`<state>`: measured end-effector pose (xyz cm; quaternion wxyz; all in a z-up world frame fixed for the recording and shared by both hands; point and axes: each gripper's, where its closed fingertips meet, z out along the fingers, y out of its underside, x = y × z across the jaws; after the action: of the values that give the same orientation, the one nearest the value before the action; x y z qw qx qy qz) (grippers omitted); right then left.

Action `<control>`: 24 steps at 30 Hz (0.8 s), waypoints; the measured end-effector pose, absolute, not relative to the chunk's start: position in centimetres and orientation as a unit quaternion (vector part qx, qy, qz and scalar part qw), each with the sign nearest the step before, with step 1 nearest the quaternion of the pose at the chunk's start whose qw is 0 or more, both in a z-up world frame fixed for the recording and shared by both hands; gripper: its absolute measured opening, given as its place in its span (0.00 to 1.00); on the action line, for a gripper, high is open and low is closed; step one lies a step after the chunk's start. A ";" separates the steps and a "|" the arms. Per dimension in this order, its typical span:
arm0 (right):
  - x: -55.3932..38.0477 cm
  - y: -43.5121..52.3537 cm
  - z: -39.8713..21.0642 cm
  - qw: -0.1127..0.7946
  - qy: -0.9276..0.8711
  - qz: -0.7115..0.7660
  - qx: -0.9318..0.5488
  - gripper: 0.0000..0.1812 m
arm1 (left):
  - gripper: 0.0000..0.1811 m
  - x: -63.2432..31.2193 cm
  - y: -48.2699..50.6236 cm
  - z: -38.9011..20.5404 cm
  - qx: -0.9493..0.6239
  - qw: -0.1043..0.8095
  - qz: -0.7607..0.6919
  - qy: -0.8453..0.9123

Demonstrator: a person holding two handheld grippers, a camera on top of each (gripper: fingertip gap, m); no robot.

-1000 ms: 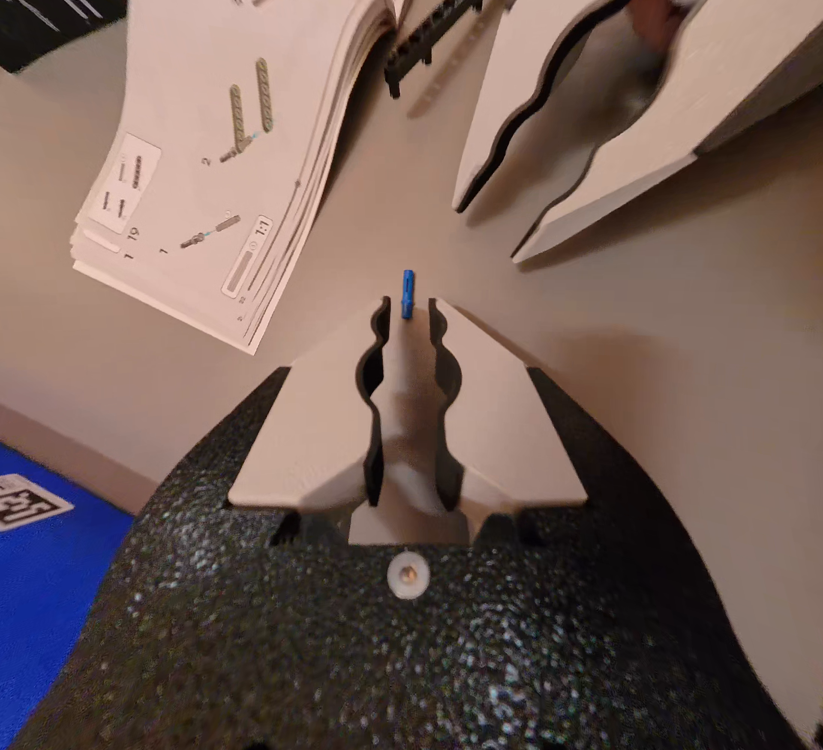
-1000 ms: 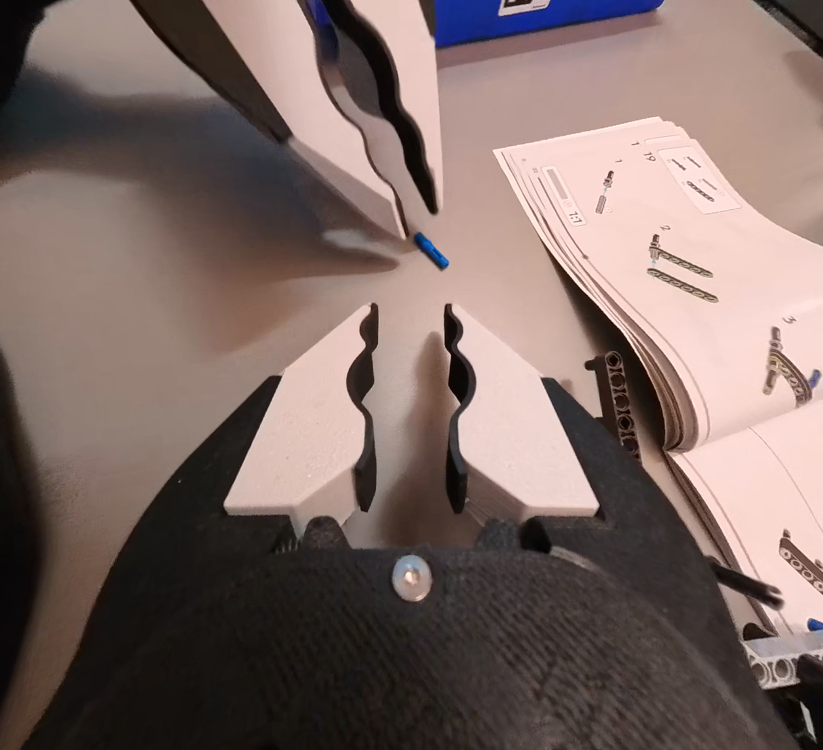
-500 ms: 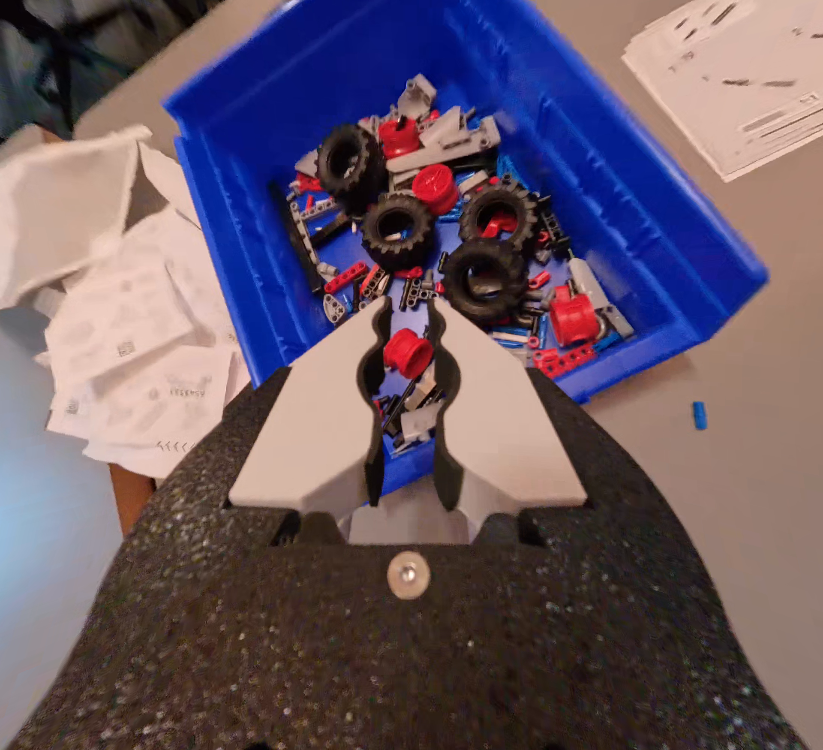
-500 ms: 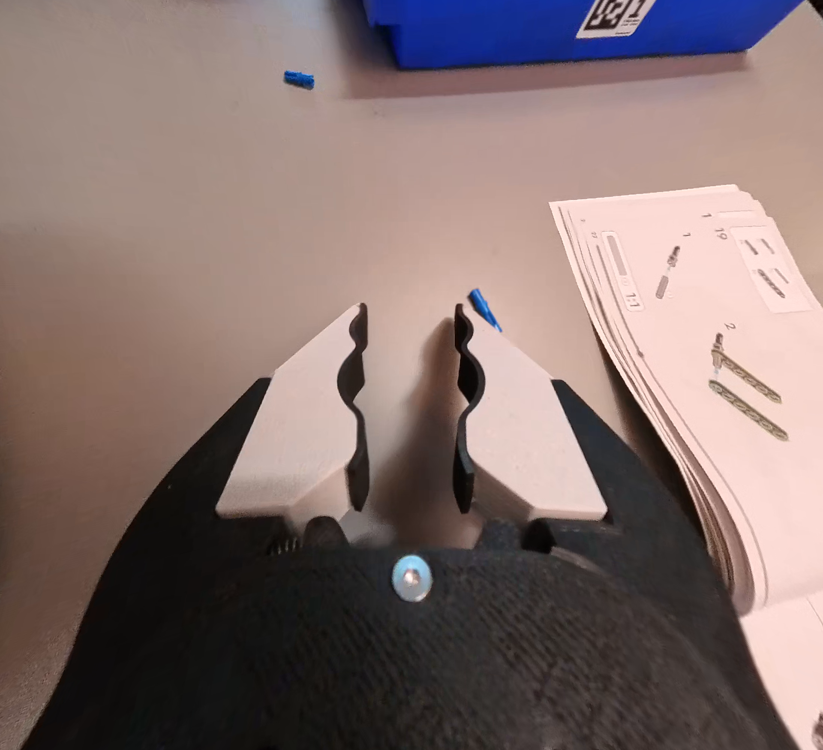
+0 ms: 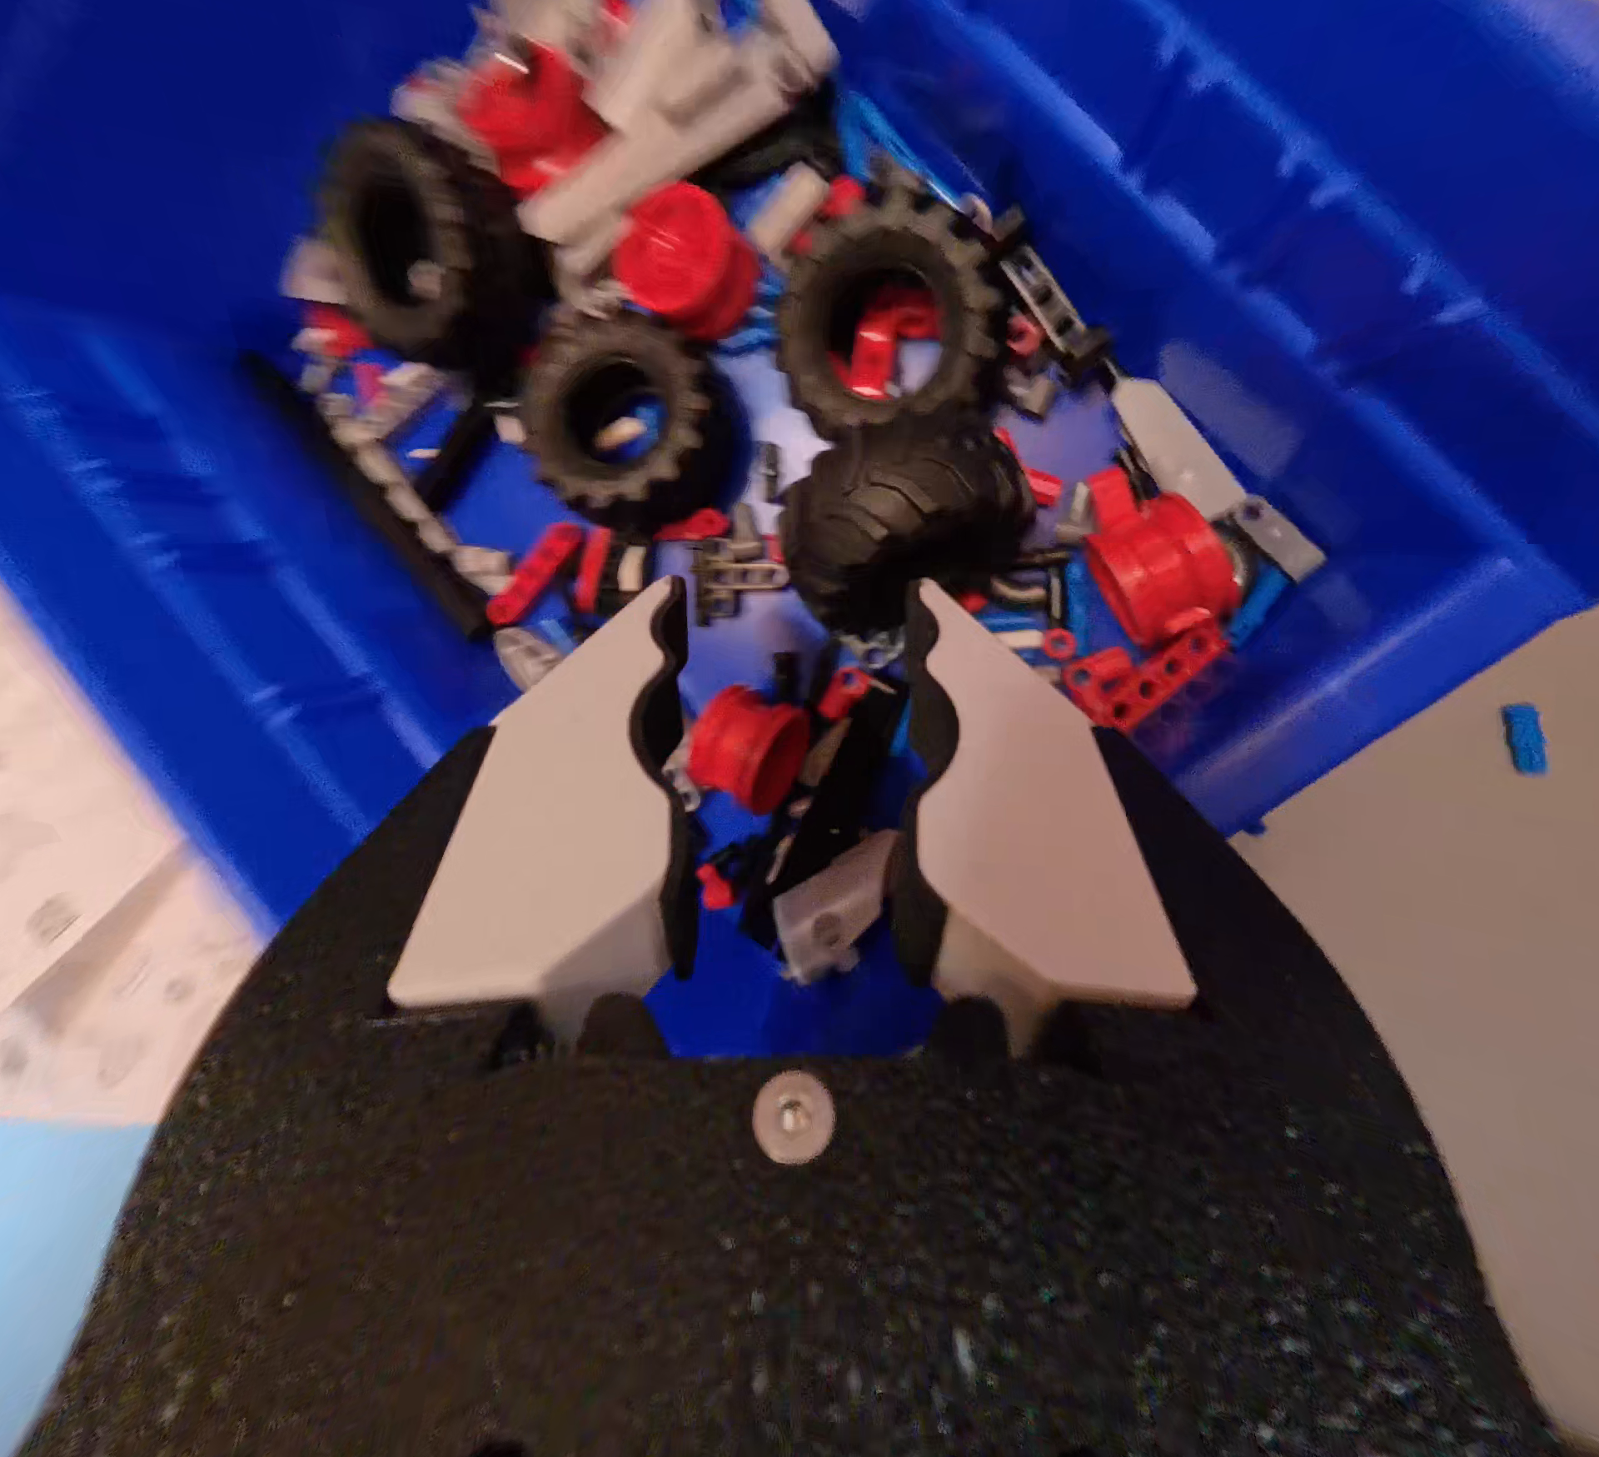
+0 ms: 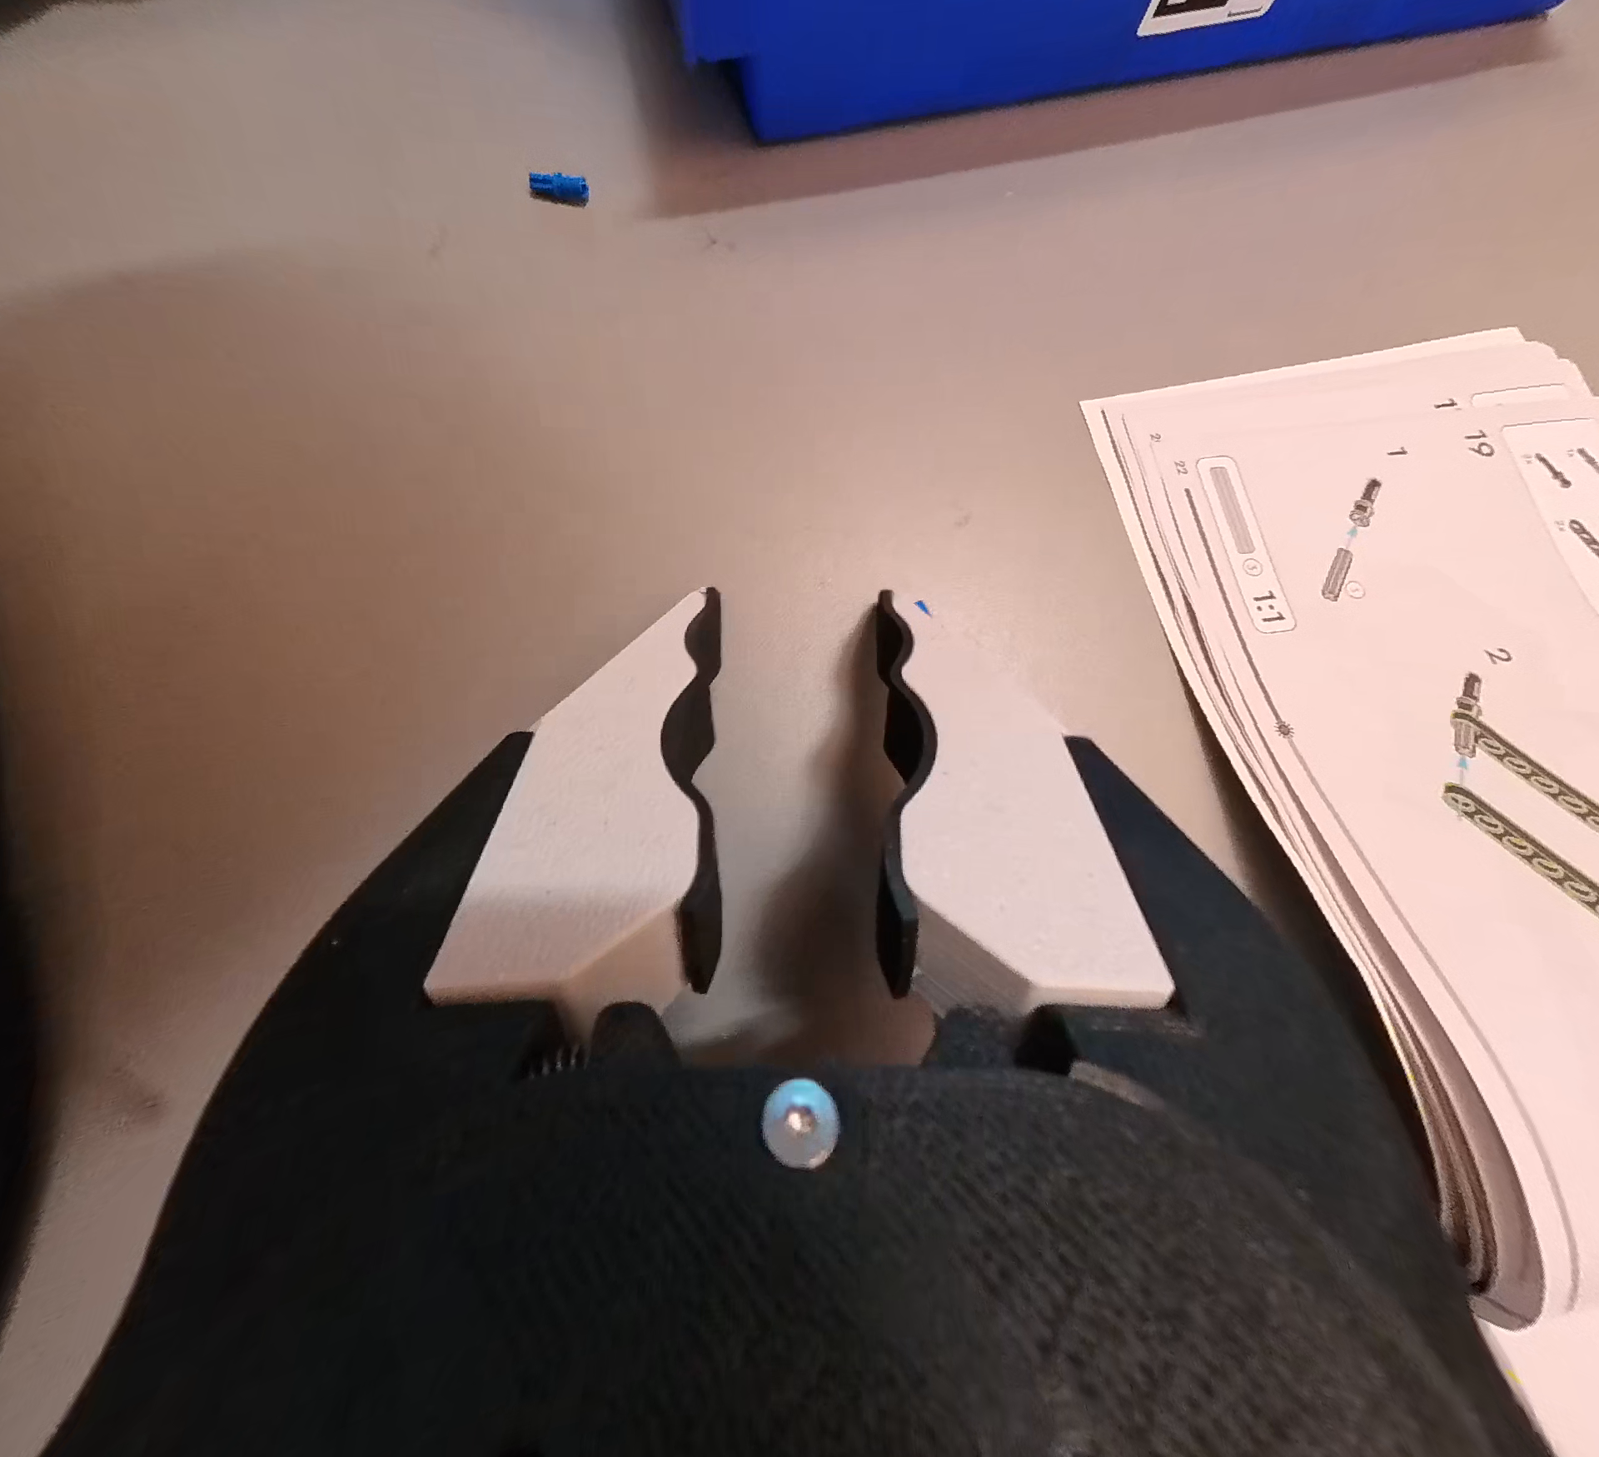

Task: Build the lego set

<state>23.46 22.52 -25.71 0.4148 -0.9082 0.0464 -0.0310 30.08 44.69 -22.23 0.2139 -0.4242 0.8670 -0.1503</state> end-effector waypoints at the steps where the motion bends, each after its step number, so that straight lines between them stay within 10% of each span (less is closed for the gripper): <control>1: 23.5 22.4 -25.7 0.415 0.050 -0.029 -0.908 0.19 | 0.25 30.6 45.4 -20.6 -0.439 0.250 -0.174 0.845; 5: 23.6 22.2 -25.7 0.414 0.053 -0.029 -0.908 0.19 | 0.16 32.2 50.6 -13.1 -0.529 0.400 -0.234 0.711; 14: 23.5 21.7 -25.7 0.414 0.054 -0.027 -0.908 0.19 | 0.07 29.6 46.1 -22.4 -0.426 0.188 -0.117 0.877; 24: 23.4 21.3 -25.6 0.414 0.052 -0.025 -0.908 0.18 | 0.01 28.6 49.9 -23.3 -0.457 0.178 -0.012 0.871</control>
<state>23.44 21.31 -25.65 0.4142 -0.9083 0.0523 -0.0254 28.56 49.87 -23.33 0.1784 -0.4569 0.8714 -0.0120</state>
